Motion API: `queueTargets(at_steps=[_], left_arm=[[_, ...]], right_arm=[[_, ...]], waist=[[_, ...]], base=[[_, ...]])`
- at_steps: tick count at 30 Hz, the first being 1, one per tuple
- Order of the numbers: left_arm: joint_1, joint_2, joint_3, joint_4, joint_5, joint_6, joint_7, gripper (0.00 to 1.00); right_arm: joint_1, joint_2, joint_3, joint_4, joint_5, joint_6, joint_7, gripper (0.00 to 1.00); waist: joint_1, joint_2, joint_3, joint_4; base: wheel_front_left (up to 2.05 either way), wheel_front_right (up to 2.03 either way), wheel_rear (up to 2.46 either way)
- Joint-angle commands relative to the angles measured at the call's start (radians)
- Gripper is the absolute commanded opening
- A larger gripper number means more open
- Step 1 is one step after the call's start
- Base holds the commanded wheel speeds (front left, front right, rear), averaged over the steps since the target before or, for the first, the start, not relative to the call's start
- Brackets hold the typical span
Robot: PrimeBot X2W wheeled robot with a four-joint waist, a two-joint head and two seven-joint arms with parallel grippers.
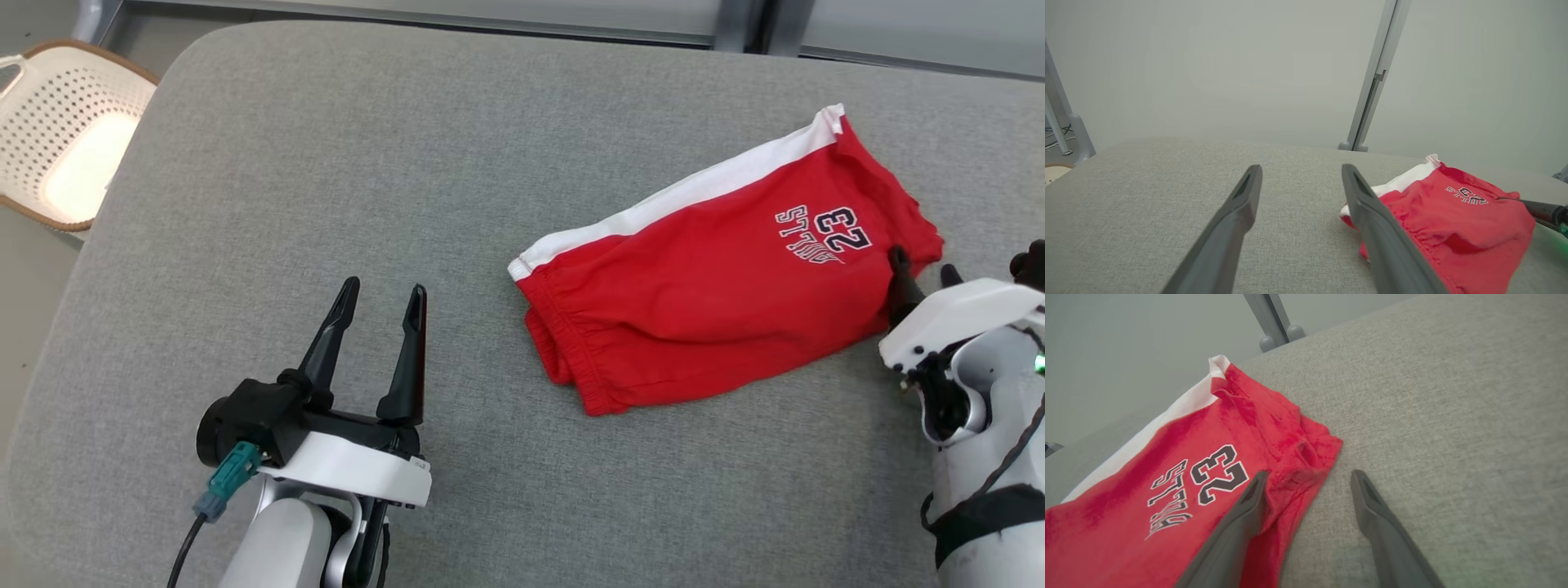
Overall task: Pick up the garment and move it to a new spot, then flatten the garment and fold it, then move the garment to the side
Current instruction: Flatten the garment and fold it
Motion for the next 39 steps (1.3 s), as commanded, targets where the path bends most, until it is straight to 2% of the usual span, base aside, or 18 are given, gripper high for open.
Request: queueTargets(at_steps=[1,8,16,17,18,30,39], left_arm=[[-0.019,0.003,-0.001,-0.005,-0.005,0.003,0.0,1.0],[-0.028,0.003,-0.026,-0.01,-0.016,0.011,0.0,1.0],[-0.043,0.003,-0.04,-0.005,-0.02,0.011,0.0,1.0],[-0.043,0.003,-0.041,-0.004,-0.019,0.011,0.0,1.0],[-0.043,0.003,-0.042,-0.001,-0.017,0.011,0.0,1.0],[-0.018,0.003,-0.024,0.018,0.015,-0.001,0.0,1.0],[0.018,0.003,0.002,0.032,0.03,-0.015,0.0,1.0]], right_arm=[[-0.017,-0.001,-0.014,0.016,-0.011,-0.001,0.016,1.0],[-0.08,0.007,-0.04,0.084,-0.03,-0.001,0.083,1.0],[-0.145,0.003,-0.039,0.13,-0.054,-0.001,0.089,1.0],[-0.15,0.001,-0.042,0.137,-0.058,-0.001,0.083,0.54],[-0.156,0.001,-0.044,0.14,-0.057,-0.001,0.075,0.01],[-0.11,-0.024,-0.067,0.165,0.003,-0.001,-0.096,0.0],[0.048,-0.026,-0.146,0.127,0.095,-0.001,-0.182,0.0]], waist=[[0.0,-0.0001,0.009,0.012],[0.0,-0.0001,0.023,0.033],[0.0,-0.0001,0.042,0.044],[0.0,-0.0001,0.042,0.044],[0.0,-0.0001,0.041,0.042],[0.0,-0.0001,-0.018,-0.027],[0.0,-0.0001,-0.086,-0.108]], base=[[0.0,0.0,0.0],[0.0,0.0,0.0],[0.0,0.0,0.0],[0.0,0.0,0.0],[0.0,0.0,0.0],[0.0,0.0,0.0],[0.0,0.0,0.0]])
